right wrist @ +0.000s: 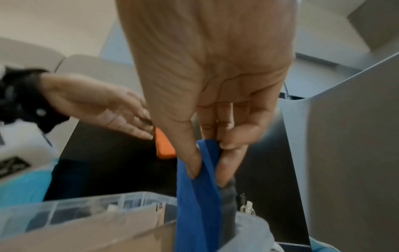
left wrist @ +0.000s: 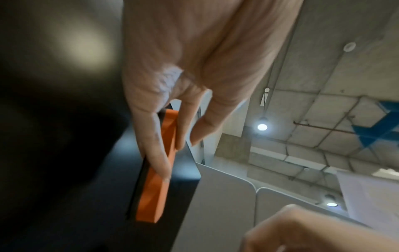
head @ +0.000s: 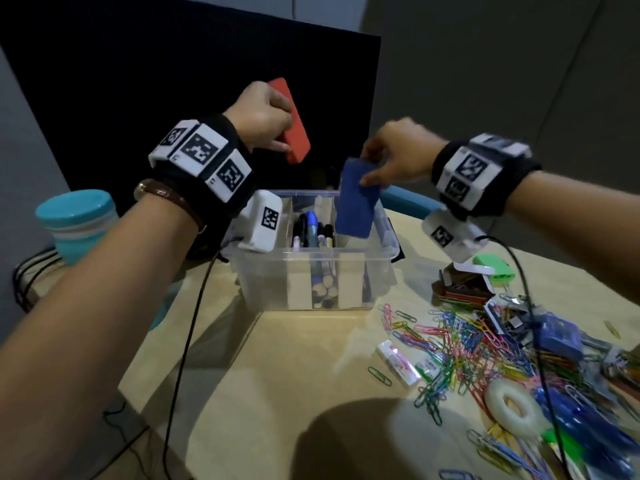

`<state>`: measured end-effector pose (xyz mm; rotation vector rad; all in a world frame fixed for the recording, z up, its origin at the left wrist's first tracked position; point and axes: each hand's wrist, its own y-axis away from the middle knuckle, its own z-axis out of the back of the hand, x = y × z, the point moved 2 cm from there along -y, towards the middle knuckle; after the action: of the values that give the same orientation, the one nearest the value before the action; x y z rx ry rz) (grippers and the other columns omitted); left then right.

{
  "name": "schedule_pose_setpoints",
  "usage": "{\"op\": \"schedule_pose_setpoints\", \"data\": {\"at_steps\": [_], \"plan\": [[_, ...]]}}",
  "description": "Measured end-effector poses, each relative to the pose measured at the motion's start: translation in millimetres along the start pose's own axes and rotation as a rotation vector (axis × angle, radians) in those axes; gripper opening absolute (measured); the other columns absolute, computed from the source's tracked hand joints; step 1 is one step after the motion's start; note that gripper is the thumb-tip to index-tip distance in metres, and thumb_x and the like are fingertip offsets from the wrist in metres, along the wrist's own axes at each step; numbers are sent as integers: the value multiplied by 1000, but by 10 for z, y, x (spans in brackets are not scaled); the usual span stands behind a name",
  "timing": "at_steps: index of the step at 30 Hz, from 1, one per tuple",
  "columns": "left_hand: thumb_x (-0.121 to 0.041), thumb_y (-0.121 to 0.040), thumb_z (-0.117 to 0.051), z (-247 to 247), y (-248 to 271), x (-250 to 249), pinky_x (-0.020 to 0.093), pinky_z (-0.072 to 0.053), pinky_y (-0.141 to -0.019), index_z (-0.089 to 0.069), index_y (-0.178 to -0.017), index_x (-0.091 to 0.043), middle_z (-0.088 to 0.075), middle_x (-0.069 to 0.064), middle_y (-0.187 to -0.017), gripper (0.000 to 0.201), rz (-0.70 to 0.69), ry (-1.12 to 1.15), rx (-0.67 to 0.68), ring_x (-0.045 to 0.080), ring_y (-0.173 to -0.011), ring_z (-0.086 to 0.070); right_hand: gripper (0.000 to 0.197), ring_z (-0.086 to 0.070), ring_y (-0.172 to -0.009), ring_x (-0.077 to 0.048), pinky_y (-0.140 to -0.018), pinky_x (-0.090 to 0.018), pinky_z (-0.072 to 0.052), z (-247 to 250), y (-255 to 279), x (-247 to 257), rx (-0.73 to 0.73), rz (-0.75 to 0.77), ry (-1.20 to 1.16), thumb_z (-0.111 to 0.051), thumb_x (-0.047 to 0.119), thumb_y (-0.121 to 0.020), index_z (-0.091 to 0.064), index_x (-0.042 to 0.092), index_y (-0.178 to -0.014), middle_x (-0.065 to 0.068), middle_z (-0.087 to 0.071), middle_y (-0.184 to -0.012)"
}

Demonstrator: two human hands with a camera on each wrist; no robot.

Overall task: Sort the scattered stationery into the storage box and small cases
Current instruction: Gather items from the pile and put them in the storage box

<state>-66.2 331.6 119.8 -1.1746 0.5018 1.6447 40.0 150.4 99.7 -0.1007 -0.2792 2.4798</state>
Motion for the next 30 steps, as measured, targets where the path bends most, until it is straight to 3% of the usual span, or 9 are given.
{"op": "schedule_pose_setpoints", "data": {"at_steps": [4, 7, 12, 15, 20, 26, 30], "plan": [[7, -96, -44, -115, 1, -17, 39, -55, -88, -47, -135, 1, -43, 11, -125, 40, -6, -8, 56, 30, -120, -53, 33, -57, -78, -21, -67, -32, -48, -141, -101, 38, 51, -8, 92, -75, 40, -80, -69, 18, -103, 3, -62, -83], [5, -96, -46, -153, 12, 38, 35, -57, -83, -47, -135, 0, -44, 8, -124, 40, -10, -15, 101, 28, -117, -55, 29, -55, -79, -18, -64, -29, -42, -106, -126, 63, 89, 41, 144, -77, 48, -76, -63, 27, -89, 6, -62, -83], [3, -96, -47, -145, 3, 119, 31, -59, -77, -49, -134, 0, -45, 9, -126, 38, 2, 17, 147, 25, -112, -56, 29, -54, -75, -16, -57, -27, -35, -205, -86, 86, 164, 159, 153, -78, 41, -75, -57, 21, -79, 8, -59, -77], [2, -97, -48, -133, 18, 128, 29, -59, -75, -50, -134, -1, -44, 6, -124, 38, -10, 11, 158, 26, -113, -55, 29, -52, -75, -16, -64, -29, -37, -308, -49, 90, 189, 223, 128, -78, 35, -72, -51, 24, -72, 8, -59, -76], [1, -97, -49, -75, 19, 119, 27, -60, -71, -53, -131, -2, -44, 8, -130, 34, -6, 3, 159, 27, -118, -54, 27, -47, -91, -20, -80, -40, -47, -376, -146, 50, 258, 235, -25, -80, 22, -72, -55, 15, -74, -2, -48, -96], [-2, -97, -51, -18, 8, 188, 25, -60, -69, -54, -131, -3, -46, 9, -134, 34, 7, -15, 178, 26, -119, -54, 25, -56, -94, -32, -83, -44, -50, -439, -263, -19, 269, 226, -97, -81, 19, -74, -59, 7, -73, -21, -60, -100], [-3, -97, -51, -7, -15, 203, 27, -60, -70, -54, -130, -3, -48, 10, -134, 33, 14, -22, 192, 26, -119, -55, 25, -61, -91, -25, -82, -35, -51, -418, -348, -130, 234, 157, -99, -79, 29, -79, -64, 10, -86, -10, -65, -98]]}}
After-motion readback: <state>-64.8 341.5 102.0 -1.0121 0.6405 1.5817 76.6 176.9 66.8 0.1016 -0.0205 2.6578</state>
